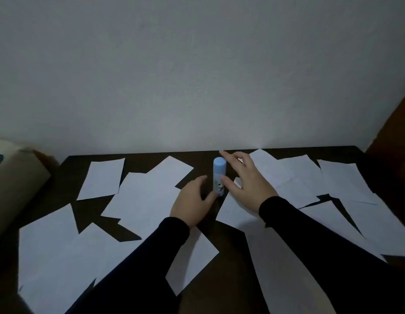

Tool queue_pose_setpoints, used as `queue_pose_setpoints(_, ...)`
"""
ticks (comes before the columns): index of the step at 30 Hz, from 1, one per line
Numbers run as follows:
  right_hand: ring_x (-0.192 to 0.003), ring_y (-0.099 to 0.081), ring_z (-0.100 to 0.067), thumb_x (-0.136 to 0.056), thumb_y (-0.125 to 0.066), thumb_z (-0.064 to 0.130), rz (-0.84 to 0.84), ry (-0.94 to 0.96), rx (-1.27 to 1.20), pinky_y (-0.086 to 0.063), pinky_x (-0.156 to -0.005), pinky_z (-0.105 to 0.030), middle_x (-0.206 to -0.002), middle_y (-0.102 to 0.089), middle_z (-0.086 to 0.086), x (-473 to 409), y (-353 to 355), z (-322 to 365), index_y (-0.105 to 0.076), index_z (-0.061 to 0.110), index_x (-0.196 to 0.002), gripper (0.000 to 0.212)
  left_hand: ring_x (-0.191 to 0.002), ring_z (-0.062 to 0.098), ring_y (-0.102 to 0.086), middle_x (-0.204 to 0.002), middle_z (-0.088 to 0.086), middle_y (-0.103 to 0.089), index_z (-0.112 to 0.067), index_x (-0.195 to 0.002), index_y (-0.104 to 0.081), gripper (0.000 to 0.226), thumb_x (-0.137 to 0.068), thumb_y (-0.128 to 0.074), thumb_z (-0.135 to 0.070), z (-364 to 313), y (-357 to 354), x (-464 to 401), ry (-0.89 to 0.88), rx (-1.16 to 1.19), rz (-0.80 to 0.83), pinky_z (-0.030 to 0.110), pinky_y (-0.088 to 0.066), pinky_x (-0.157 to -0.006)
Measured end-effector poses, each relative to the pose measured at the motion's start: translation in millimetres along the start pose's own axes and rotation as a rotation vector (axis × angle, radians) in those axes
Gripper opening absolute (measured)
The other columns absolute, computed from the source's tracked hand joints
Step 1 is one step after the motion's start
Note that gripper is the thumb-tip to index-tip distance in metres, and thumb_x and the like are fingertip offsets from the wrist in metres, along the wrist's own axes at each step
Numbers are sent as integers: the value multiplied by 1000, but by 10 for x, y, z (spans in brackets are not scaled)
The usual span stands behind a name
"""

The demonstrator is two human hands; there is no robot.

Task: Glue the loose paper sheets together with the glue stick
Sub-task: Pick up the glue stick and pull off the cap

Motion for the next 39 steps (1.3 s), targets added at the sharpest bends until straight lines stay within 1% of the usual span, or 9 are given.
queue_pose_setpoints(3,-124,-38,-4,-97,-52,34,-11,23,-50,-38,-102,-23,-142,-37,7,-71,-44,-17,-34,31,-146,53,-109,4,-52,-129,-5,-59,-21,-139,-47,48,-95,-58,-36,-23,-102,-85,-60,71,-33,15,-38,-86)
queue_pose_setpoints(6,-115,-48,-6,-95,-57,29,-25,-28,-135,-44,-98,-26,-135,-49,8,-95,-88,-12,-41,30,-141,49,-96,1,-50,-118,-6,-63,-22,-131,-54,37,-96,-55,-35,-34,-170,-133,-61,86,-71,8,-33,-73)
queue_pose_setpoints(11,-86,-55,-2,-93,-61,26,-99,-84,-192,-46,-77,-14,-108,-54,14,-115,-89,24,-48,33,-135,44,-97,7,-55,-112,-7,-63,-22,-126,-57,33,-96,-53,-37,4,-131,-100,-76,81,-95,22,-44,-83)
queue_pose_setpoints(16,-89,-60,-2,-90,-64,27,-156,-174,-469,-52,-73,-15,-111,-57,13,76,-51,146,-53,34,-128,40,-91,5,-59,-106,-10,-63,-25,-123,-53,31,-97,-50,-42,21,13,177,-79,176,-91,26,-54,-82)
queue_pose_setpoints(23,-89,-64,-10,-92,-60,21,-232,-391,-937,-52,-64,-14,-109,-60,3,618,-214,301,-53,27,-120,29,-87,-9,-54,-94,-18,-59,-33,-105,-57,11,-96,-52,-37,59,71,857,-51,415,-99,6,-44,-67)
queue_pose_setpoints(27,-85,-59,-9,-98,-51,24,-171,-377,-842,-48,-64,-14,-102,-59,5,958,-385,232,-57,24,-117,19,-67,-2,-57,-79,-11,-62,-28,-97,-66,17,-95,-53,-38,127,-36,1143,51,597,-99,11,-45,-58)
queue_pose_setpoints(32,-77,-56,-6,-100,-44,34,-121,-332,-752,-46,-62,-15,-86,-57,8,1168,-512,191,-58,19,-100,21,-83,10,-62,-92,-3,-66,-21,-94,-68,26,-96,-51,-41,201,-192,1342,135,641,-118,15,-50,-65)
queue_pose_setpoints(36,-93,-62,-14,-100,-43,37,-165,-365,-753,-54,-77,-25,-93,-60,4,1221,-603,147,-56,26,-95,18,-90,3,-61,-92,-11,-66,-27,-94,-68,18,-95,-54,-38,203,-206,1371,80,595,-122,21,-54,-77)
queue_pose_setpoints(39,-92,-61,-14,-99,-42,38,-175,-348,-745,-52,-73,-21,-92,-59,4,1230,-574,142,-55,28,-92,18,-93,-6,-59,-98,-18,-65,-33,-102,-65,15,-88,-64,-40,188,-200,1398,26,562,-69,13,-52,-75)
Point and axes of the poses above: each hand's wrist, its own x-axis away from the middle knuckle, its own y-axis out of the back of the hand, z = x × y, the point moved 1 cm from there along -x, towards the middle knuckle
